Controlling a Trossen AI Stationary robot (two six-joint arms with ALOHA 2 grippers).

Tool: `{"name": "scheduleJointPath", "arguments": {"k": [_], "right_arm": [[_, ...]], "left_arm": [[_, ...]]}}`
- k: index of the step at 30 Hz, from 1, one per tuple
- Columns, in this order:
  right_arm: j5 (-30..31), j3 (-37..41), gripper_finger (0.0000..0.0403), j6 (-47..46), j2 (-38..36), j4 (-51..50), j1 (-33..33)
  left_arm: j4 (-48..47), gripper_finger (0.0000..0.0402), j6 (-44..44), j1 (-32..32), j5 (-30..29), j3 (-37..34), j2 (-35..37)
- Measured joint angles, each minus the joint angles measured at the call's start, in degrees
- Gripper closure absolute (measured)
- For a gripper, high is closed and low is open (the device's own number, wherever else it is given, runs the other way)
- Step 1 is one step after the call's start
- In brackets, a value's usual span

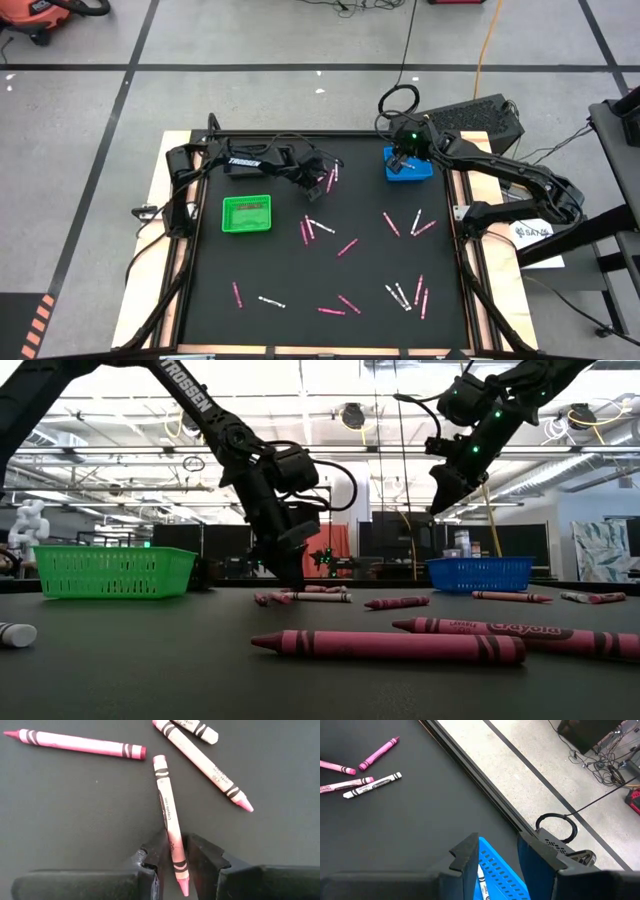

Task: Sort crayons
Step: Put the pink crayon into the black bin

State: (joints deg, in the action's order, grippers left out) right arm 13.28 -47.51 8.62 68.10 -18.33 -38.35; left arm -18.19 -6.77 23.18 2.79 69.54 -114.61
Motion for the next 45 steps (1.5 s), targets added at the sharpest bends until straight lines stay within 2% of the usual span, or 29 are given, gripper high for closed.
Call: {"name": "scheduleJointPath", "arguments": {"k": [9, 16, 24, 27, 30, 34, 39, 45], "right_arm": [[0.0, 0.0, 0.0282, 0.0, 0.0, 0.0, 0.0], [0.1, 0.0, 0.0282, 0.0, 0.0, 0.0, 0.0], [0.0, 0.0, 0.0282, 0.0, 0.1, 0.0, -0.1], [0.0, 0.0, 0.0282, 0.0, 0.1, 0.0, -0.1], [-0.1, 0.0, 0.0282, -0.1, 0.1, -0.4, -0.1], [-4.2, 0.0, 0.0282, -0.5, 0.1, -2.9, 0.1], [-6.2, 0.0, 0.0282, -2.5, 0.1, -5.3, 1.4], [-6.1, 0.0, 0.0282, -5.3, 0.1, -7.4, 3.6]], "left_arm": [[-1.7, 0.0393, 0.2, -0.7, -0.3, -0.1, 0.9], [-6.1, 0.0393, 2.8, -1.0, -1.9, -0.5, 4.4], [-13.5, 0.0393, 7.2, -1.2, -7.6, -0.3, 13.6], [-19.5, 0.0393, 7.7, -0.7, -10.2, -0.3, 17.7], [-25.5, 0.0393, 8.6, 0.8, -13.0, -0.4, 21.7], [-30.7, 0.0393, 8.7, 3.4, -15.3, -2.1, 26.4], [-32.0, 0.0393, 9.2, 8.1, -15.3, -6.1, 30.6], [-31.2, 0.0393, 12.1, 13.5, -15.3, -11.9, 31.1]]}}
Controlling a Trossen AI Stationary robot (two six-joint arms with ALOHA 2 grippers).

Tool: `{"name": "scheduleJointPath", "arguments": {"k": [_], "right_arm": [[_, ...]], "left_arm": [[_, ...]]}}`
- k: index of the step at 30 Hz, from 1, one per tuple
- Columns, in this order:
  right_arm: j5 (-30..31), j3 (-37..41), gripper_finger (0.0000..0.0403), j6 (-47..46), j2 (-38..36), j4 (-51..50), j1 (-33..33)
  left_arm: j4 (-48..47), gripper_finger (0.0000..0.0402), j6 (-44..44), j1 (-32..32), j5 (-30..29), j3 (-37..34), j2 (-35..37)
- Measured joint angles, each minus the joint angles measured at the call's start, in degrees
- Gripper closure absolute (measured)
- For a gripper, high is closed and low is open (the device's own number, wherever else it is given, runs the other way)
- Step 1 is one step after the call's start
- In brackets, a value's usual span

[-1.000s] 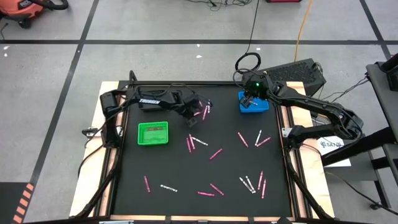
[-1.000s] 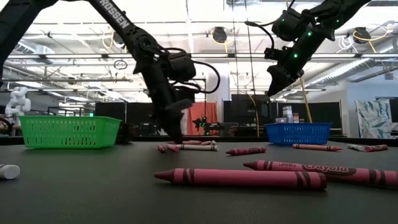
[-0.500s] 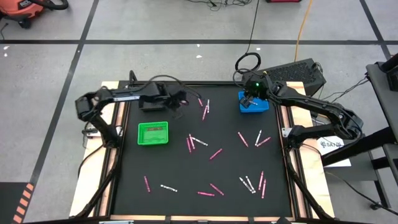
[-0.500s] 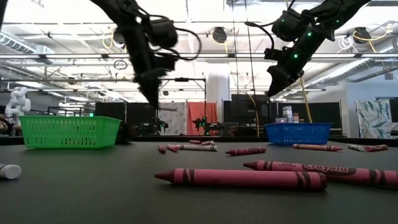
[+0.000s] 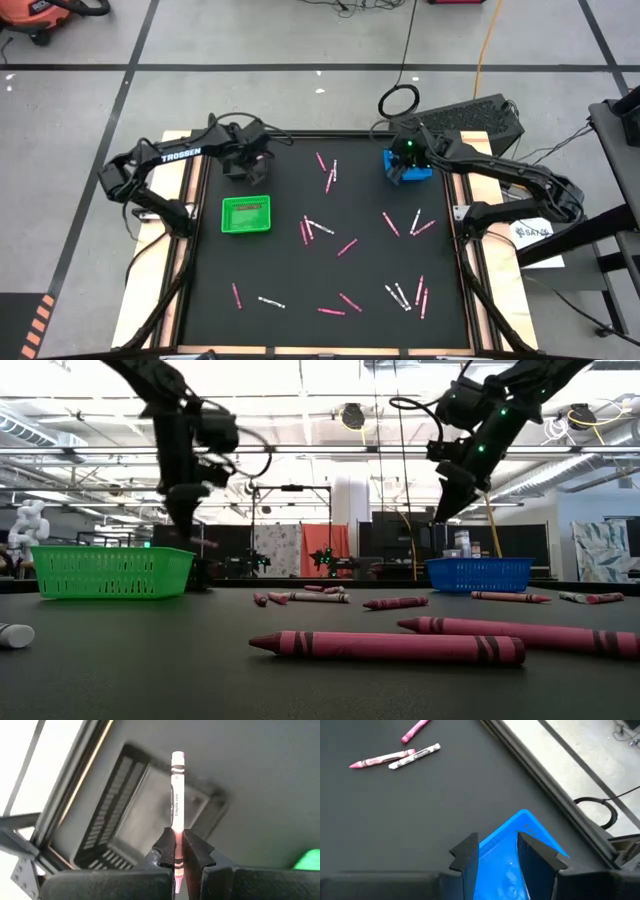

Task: Sort crayons
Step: Put the pink crayon into the black bin

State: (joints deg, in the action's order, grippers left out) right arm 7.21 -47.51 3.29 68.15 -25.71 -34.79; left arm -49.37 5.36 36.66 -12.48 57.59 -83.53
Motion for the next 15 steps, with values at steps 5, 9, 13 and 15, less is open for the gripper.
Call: {"name": "scheduleJointPath", "arguments": {"k": [5, 9, 13, 15], "right_arm": [[0.0, 0.0, 0.0282, -2.2, 0.0, -0.5, 2.3], [0.0, 0.0, 0.0282, -3.8, -0.1, -1.2, 4.7], [0.0, 0.0, 0.0282, -5.1, -0.8, -3.4, 8.0], [0.0, 0.0, 0.0282, -6.3, -1.7, -5.5, 10.1]], "left_arm": [[3.8, 0.0393, 1.5, 3.5, 0.2, -3.2, -0.1], [4.9, 0.0393, 4.1, 6.1, 1.0, -4.8, -0.1], [5.0, 0.0393, 4.5, 7.4, 1.9, -4.8, -0.2], [5.0, 0.0393, 4.6, 7.8, 1.8, -4.8, -0.2]]}}
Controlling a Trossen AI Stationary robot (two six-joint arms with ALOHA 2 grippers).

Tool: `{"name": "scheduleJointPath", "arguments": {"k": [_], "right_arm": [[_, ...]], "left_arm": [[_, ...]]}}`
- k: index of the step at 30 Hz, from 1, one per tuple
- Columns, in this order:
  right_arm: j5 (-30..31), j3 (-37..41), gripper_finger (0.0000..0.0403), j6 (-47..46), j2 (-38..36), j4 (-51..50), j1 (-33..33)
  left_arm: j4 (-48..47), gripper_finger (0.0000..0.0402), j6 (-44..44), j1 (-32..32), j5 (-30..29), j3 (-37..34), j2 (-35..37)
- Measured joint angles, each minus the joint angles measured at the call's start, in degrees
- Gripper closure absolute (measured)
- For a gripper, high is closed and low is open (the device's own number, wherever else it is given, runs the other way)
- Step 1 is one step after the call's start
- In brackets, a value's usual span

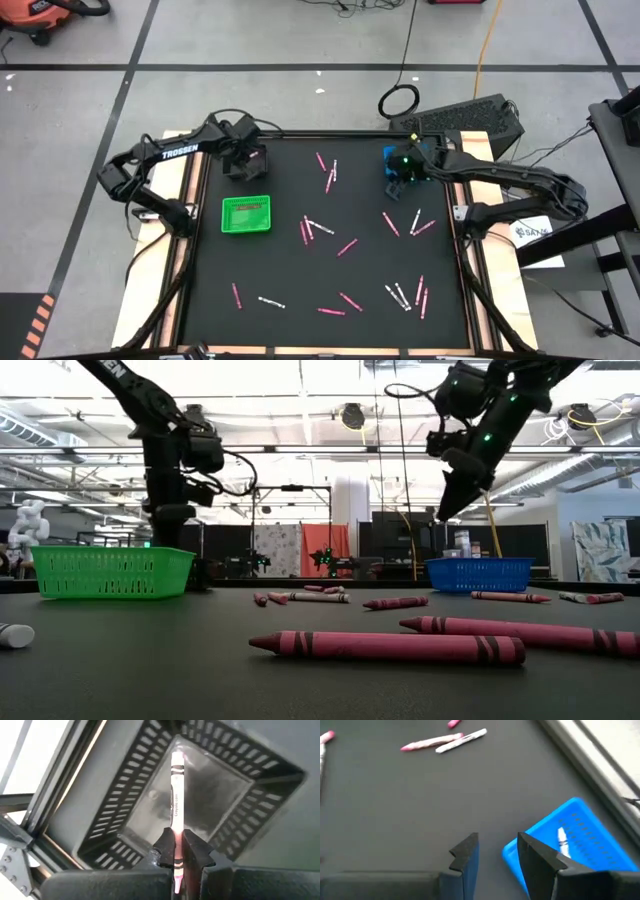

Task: Sort crayons
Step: Put the pink crayon into the black bin, then put the white crayon into the blue bin

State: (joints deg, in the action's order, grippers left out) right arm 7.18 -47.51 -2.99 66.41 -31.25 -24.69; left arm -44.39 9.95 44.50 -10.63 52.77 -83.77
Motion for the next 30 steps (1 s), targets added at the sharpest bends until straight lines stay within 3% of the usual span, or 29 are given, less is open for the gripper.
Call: {"name": "scheduleJointPath", "arguments": {"k": [6, 9, 19, 23, 30], "right_arm": [[-0.3, 0.0, 0.0282, -8.3, -3.8, -6.5, 6.6], [-3.4, 0.0, 0.0282, -11.8, -5.6, -7.9, 10.0], [-9.7, 0.0, 0.0282, -22.4, -6.3, -6.0, 19.7], [-10.4, 0.0, 0.0282, -22.7, -5.2, -1.8, 20.3], [-13.4, 0.0, 0.0282, -34.7, -3.9, 2.5, 24.6]], "left_arm": [[0.4, 0.0392, 0.0, 0.8, 0.0, 0.0, 0.0], [0.4, 0.0388, 0.0, 0.9, 0.0, 0.0, 0.0], [0.3, 0.0316, 0.9, 0.8, 0.0, 0.0, 0.0], [0.1, 0.0311, -0.6, -0.3, -0.1, 0.1, 0.2], [0.0, 0.031, -1.5, -4.9, 1.2, 3.1, 4.1]]}}
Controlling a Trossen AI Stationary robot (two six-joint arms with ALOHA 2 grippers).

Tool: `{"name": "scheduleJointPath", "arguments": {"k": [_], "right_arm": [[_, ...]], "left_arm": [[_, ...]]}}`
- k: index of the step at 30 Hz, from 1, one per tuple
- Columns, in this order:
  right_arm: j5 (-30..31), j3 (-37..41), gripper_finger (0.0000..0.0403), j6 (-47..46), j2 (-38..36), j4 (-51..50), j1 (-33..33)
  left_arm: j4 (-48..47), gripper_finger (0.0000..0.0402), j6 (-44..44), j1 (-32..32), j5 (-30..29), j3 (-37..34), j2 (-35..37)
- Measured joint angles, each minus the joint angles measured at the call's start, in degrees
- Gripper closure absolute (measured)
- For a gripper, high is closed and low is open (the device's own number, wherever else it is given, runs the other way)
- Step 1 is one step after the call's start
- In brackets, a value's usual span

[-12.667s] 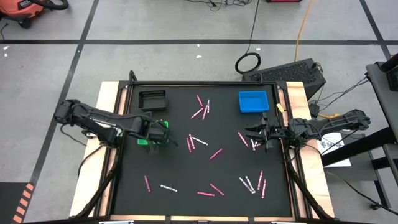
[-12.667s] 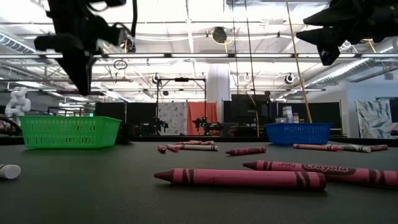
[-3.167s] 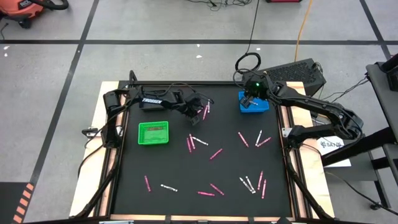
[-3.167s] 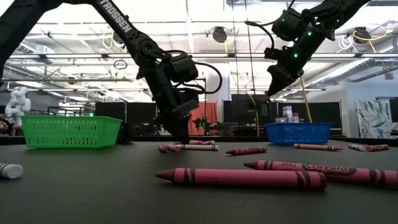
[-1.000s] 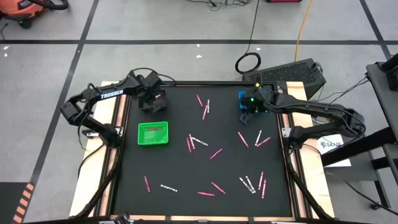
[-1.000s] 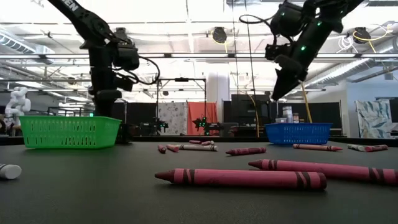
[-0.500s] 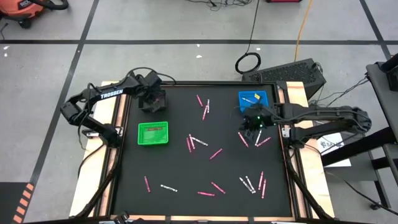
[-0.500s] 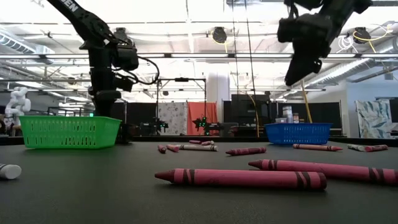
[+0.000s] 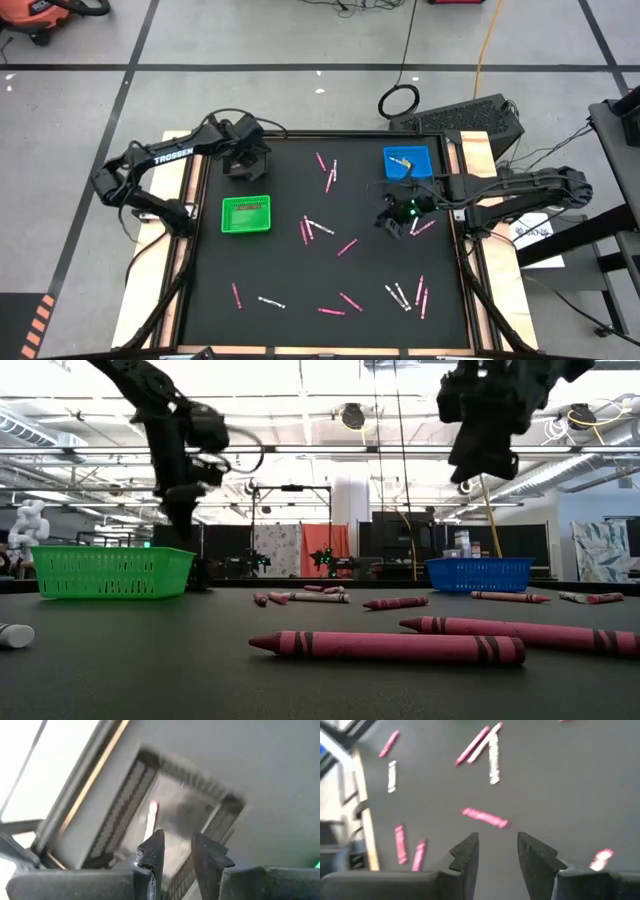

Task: Sort crayons
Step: Put the white crayon into the blue bin

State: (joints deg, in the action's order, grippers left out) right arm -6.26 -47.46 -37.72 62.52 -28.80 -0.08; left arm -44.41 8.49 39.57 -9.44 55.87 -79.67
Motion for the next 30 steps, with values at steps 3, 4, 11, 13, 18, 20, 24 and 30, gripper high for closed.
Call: {"name": "scheduleJointPath", "arguments": {"k": [3, 4, 11, 13, 18, 20, 24, 30], "right_arm": [[0.0, 0.0, 0.0282, -4.8, 0.0, 0.5, 3.8], [0.0, 0.0, 0.0282, -6.1, 0.0, 0.8, 5.1], [1.1, 0.0, 0.0282, -15.0, 0.0, 1.6, 14.3], [3.1, 0.0, 0.0282, -17.3, 0.4, 1.7, 16.9], [6.4, 0.0, 0.0282, -24.0, 3.4, 2.1, 22.1], [6.2, 0.0, 0.0282, -26.2, 5.3, 2.1, 24.2], [5.1, 0.0, 0.0282, -30.8, 9.3, 2.8, 27.9], [4.6, 0.0, 0.0282, -36.8, 13.8, 4.1, 32.3]], "left_arm": [[0.1, 0.031, -0.7, -2.1, 0.1, 0.9, 2.5], [0.0, 0.031, -0.7, -2.7, 0.1, 0.9, 3.2], [-3.6, 0.031, -5.2, -7.5, 0.7, 0.9, 7.2], [-5.6, 0.031, -5.3, -8.9, 1.0, 0.9, 7.9], [-8.3, 0.031, -8.2, -11.7, 1.1, 0.9, 8.5], [-9.3, 0.031, -8.3, -12.6, 1.1, 0.9, 8.6], [-9.5, 0.031, -10.1, -13.9, 1.3, 0.9, 8.6], [-9.7, 0.031, -11.2, -15.0, 1.3, 0.9, 8.6]]}}
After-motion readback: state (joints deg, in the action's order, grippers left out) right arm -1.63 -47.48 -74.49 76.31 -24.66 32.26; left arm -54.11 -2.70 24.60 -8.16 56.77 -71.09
